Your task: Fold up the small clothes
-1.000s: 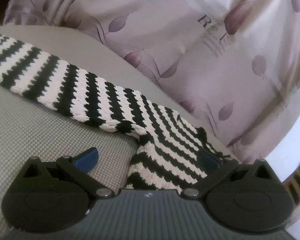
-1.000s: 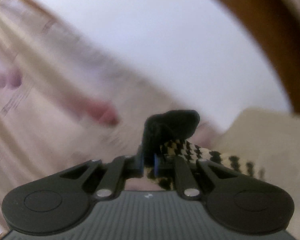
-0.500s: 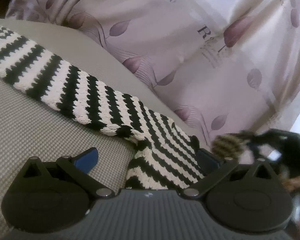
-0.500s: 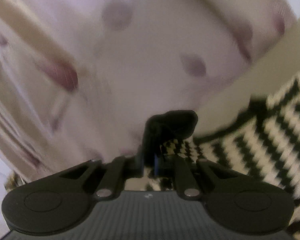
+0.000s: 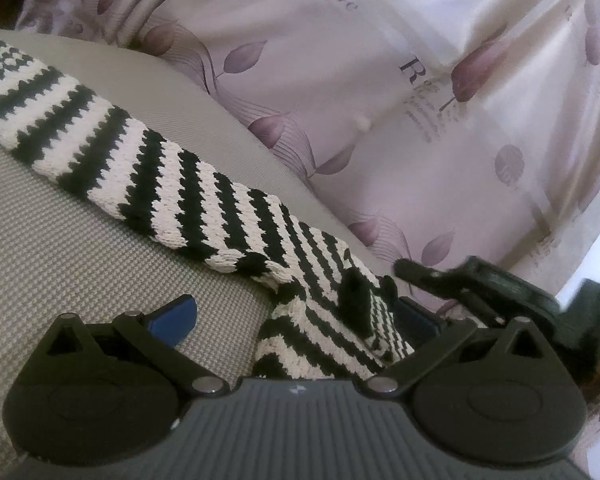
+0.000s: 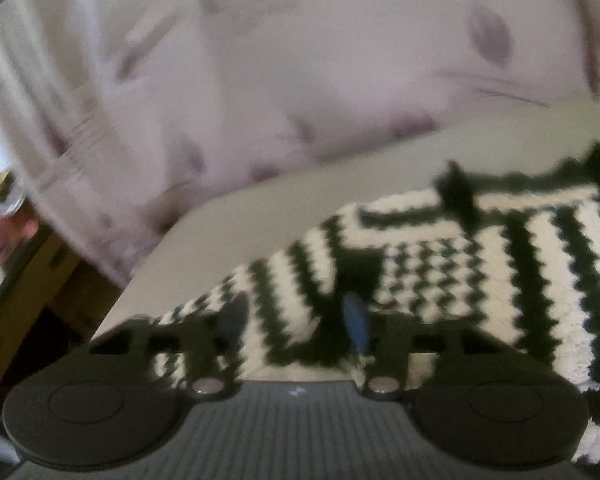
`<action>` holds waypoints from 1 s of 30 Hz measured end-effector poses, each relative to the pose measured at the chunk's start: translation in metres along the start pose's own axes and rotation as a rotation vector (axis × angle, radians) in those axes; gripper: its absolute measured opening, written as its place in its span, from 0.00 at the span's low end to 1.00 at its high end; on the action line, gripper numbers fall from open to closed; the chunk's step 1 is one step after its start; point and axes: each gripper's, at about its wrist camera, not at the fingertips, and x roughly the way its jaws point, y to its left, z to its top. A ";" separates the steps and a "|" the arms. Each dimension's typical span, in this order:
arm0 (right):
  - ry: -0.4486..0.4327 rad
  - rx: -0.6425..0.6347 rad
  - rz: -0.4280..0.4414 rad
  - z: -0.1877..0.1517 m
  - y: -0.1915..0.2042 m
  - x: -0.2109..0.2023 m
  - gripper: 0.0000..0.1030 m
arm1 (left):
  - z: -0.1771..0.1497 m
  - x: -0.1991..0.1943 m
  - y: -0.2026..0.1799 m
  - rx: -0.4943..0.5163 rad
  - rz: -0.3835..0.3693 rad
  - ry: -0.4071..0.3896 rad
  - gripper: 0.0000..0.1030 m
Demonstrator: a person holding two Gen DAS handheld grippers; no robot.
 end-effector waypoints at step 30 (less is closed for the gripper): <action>-0.053 0.092 0.008 -0.103 -0.026 -0.134 0.71 | 0.156 -0.088 0.178 -0.406 0.301 -0.140 0.84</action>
